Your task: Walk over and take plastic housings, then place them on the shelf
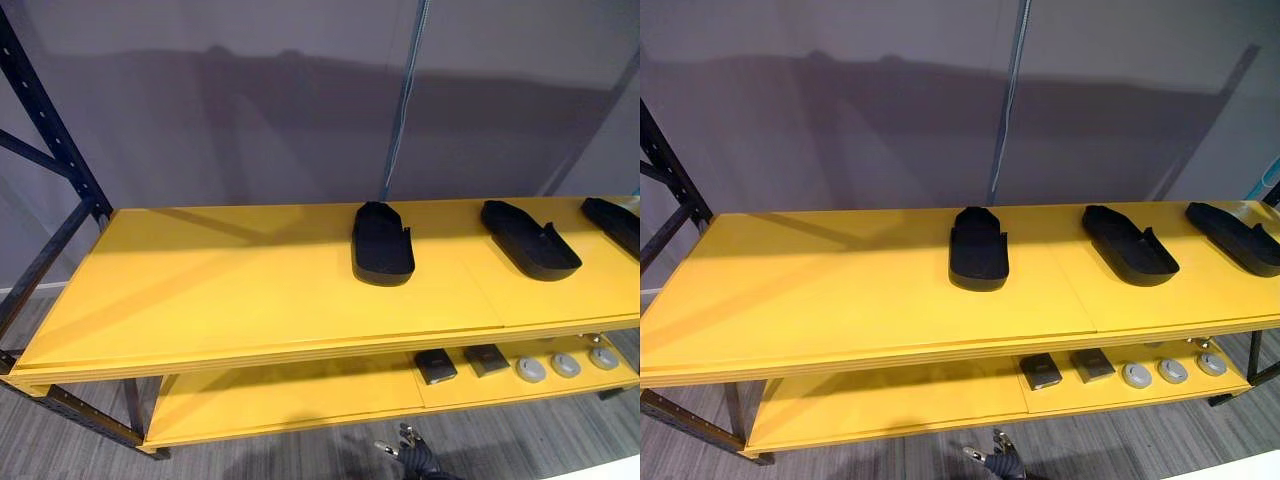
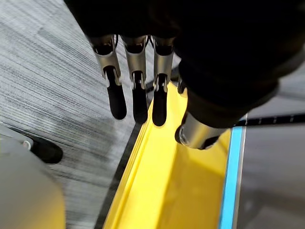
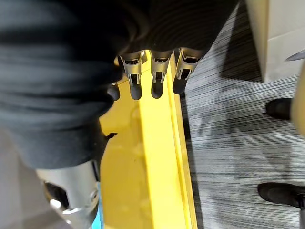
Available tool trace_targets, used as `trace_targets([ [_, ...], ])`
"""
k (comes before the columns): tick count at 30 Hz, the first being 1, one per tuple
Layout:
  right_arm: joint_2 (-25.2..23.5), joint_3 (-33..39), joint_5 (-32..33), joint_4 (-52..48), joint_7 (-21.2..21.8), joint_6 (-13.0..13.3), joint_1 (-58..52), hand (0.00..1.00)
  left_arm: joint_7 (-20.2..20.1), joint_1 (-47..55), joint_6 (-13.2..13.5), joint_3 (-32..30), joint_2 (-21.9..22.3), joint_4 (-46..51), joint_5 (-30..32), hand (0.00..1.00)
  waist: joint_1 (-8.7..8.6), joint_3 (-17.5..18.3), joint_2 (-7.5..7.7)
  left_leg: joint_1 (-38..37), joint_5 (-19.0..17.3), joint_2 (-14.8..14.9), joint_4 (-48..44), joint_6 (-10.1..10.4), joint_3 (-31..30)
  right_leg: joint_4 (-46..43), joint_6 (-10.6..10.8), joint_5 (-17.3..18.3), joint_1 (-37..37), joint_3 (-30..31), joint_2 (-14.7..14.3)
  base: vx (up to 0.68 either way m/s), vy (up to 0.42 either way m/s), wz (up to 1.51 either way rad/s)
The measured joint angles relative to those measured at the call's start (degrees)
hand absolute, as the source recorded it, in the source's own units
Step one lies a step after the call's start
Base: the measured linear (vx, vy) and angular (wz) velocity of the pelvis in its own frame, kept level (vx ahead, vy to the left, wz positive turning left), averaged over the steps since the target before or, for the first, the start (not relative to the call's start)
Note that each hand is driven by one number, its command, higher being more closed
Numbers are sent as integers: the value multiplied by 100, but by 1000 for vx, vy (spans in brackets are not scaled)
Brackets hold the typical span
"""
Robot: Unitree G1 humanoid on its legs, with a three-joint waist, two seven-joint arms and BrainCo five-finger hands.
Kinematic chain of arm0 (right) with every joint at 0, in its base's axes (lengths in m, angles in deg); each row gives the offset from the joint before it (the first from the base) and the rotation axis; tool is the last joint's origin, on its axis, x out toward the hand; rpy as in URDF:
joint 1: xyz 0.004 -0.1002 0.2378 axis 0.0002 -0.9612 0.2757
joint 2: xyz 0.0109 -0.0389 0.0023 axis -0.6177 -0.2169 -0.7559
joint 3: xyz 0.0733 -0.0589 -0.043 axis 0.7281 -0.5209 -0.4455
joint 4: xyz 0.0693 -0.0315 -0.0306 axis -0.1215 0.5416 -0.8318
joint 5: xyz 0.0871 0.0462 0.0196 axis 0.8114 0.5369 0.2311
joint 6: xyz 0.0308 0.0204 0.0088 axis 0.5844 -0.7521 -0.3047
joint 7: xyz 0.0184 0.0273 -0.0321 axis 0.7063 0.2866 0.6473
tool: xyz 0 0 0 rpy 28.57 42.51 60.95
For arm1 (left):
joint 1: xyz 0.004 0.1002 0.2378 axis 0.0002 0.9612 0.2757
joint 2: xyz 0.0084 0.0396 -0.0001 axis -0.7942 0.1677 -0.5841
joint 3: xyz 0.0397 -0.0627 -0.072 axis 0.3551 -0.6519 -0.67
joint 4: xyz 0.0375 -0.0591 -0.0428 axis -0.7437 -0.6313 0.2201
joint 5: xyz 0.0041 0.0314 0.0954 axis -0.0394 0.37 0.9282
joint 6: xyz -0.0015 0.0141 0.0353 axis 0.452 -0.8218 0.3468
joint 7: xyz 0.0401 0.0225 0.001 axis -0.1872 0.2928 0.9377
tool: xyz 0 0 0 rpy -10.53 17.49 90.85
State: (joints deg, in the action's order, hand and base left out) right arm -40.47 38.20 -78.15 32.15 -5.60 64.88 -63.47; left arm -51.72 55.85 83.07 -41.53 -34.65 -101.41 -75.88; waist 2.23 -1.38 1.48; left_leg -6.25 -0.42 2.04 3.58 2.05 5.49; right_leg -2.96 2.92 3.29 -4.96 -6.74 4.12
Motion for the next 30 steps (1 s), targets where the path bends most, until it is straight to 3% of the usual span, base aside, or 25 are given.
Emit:
trace_targets([
  [6, 134, 99, 14, 283, -90, 2, 153, 0, -73, -308, 79, 622, -116, -217, 267, 0, -10, -7, -104, -81, 41, -2, 86, -17, 106, 51, 5, 3, 6, 137, -19, 23, 0, -11],
  [9, 164, 144, 56, 453, -130, 2, 274, 0, -82, -317, 93, 854, -105, -227, 330, 0, -127, -7, -109, -81, 40, 2, 118, -15, 133, 58, 7, 5, 54, 157, -32, 8, -6, -7],
  [17, 260, 210, 83, 625, -154, -1, 376, 0, -88, -478, 106, 1042, -202, -393, 358, 0, -101, -96, -110, -100, -1, 39, 96, 18, 418, -22, 3, 0, 208, 481, -96, -23, -6, -19],
  [23, 248, 194, 80, 580, -172, -1, 553, 0, -90, -669, 110, 1041, -234, -423, 468, 0, -61, -376, -78, 37, -320, 94, -381, -25, 1033, -301, 23, -29, 608, 1108, -168, -51, 16, -56],
  [26, 243, 185, 51, 519, -182, -8, 668, 0, -90, -926, 110, 1039, -282, -432, 550, 0, -41, -613, -34, 266, -429, 102, -619, -88, 1342, -355, 95, -159, 866, 1413, -176, -16, 40, -47],
  [30, 238, -12, -3, 279, -183, -14, 714, 0, -89, -1297, 109, 1044, -343, -422, 610, 0, -8, -667, 7, 801, -506, 132, -959, -173, 1469, -257, 189, -463, 1257, 1401, -145, -68, 48, -21],
])
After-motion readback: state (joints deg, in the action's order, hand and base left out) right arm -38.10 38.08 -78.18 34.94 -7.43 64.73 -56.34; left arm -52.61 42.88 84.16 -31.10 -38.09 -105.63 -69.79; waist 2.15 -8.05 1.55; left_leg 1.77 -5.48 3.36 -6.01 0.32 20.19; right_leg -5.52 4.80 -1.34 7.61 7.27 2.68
